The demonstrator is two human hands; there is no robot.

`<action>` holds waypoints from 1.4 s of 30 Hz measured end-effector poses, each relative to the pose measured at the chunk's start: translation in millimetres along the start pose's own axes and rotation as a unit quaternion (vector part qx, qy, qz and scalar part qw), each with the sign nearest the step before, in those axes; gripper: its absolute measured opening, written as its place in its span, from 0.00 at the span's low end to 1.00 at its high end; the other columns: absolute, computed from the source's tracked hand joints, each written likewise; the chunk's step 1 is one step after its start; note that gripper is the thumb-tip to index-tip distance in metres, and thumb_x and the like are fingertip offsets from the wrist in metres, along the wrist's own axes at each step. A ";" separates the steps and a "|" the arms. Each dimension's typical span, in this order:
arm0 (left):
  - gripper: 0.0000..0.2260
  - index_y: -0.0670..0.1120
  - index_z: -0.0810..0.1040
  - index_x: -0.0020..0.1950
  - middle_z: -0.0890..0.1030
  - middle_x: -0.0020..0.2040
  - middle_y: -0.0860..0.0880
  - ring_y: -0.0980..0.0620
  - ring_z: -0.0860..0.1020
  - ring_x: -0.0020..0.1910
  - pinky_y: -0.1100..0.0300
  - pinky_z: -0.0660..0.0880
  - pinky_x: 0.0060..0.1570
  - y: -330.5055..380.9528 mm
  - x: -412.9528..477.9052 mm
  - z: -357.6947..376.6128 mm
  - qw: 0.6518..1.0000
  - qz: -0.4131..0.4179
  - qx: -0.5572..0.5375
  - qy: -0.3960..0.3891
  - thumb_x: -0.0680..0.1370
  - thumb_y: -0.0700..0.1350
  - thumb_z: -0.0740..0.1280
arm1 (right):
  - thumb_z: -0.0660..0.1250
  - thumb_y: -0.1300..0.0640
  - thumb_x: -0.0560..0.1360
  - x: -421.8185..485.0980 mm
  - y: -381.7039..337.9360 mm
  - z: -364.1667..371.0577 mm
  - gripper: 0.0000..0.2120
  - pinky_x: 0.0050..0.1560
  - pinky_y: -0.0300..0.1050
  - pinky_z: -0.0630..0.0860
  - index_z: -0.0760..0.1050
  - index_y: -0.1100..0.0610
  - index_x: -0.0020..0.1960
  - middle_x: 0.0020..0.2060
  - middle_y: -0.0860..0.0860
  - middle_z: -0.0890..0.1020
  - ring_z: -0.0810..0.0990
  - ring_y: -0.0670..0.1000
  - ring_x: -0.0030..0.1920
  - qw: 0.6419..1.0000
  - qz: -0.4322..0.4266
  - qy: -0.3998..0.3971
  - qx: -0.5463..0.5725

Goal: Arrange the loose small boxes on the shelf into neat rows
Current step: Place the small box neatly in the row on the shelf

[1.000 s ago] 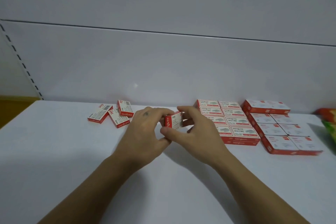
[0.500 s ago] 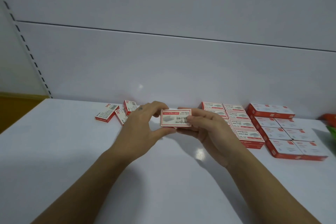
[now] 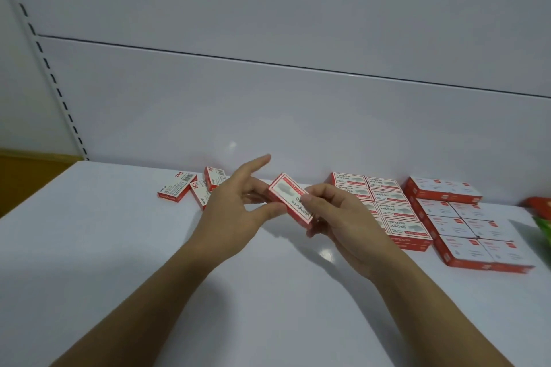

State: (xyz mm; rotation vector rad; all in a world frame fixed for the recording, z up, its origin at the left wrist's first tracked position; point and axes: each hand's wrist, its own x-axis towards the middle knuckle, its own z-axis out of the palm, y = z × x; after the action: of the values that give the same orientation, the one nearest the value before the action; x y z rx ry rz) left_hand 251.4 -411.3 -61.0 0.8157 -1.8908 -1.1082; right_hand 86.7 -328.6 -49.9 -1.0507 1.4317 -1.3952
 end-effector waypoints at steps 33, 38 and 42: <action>0.22 0.55 0.75 0.64 0.79 0.56 0.59 0.60 0.75 0.54 0.64 0.71 0.57 55.3 18.4 114.5 0.969 0.129 0.205 -0.052 0.71 0.51 0.74 | 0.74 0.54 0.70 -35.6 -20.7 -133.0 0.18 0.53 0.40 0.68 0.77 0.49 0.59 0.52 0.45 0.79 0.73 0.47 0.52 0.786 -0.287 0.088 -0.540; 0.29 0.56 0.66 0.71 0.71 0.68 0.57 0.54 0.69 0.64 0.52 0.65 0.66 66.9 23.8 167.4 0.933 0.117 0.333 -0.067 0.72 0.60 0.69 | 0.73 0.54 0.71 -31.9 -19.3 -202.5 0.15 0.54 0.39 0.64 0.78 0.46 0.57 0.56 0.44 0.78 0.72 0.46 0.56 0.817 -0.147 0.083 -0.552; 0.28 0.57 0.63 0.71 0.67 0.72 0.55 0.53 0.64 0.69 0.52 0.58 0.68 69.7 25.3 189.3 0.897 0.094 0.427 -0.072 0.74 0.64 0.63 | 0.72 0.52 0.73 -21.4 -7.8 -248.6 0.13 0.55 0.42 0.67 0.78 0.46 0.57 0.58 0.46 0.79 0.73 0.49 0.58 0.812 -0.073 0.123 -0.565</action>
State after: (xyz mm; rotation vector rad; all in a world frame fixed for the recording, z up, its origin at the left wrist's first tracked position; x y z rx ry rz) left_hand 66.4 -327.7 -50.0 0.9886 -2.5473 -0.1672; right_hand -145.9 -238.5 -39.0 -1.7491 2.5270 -0.6692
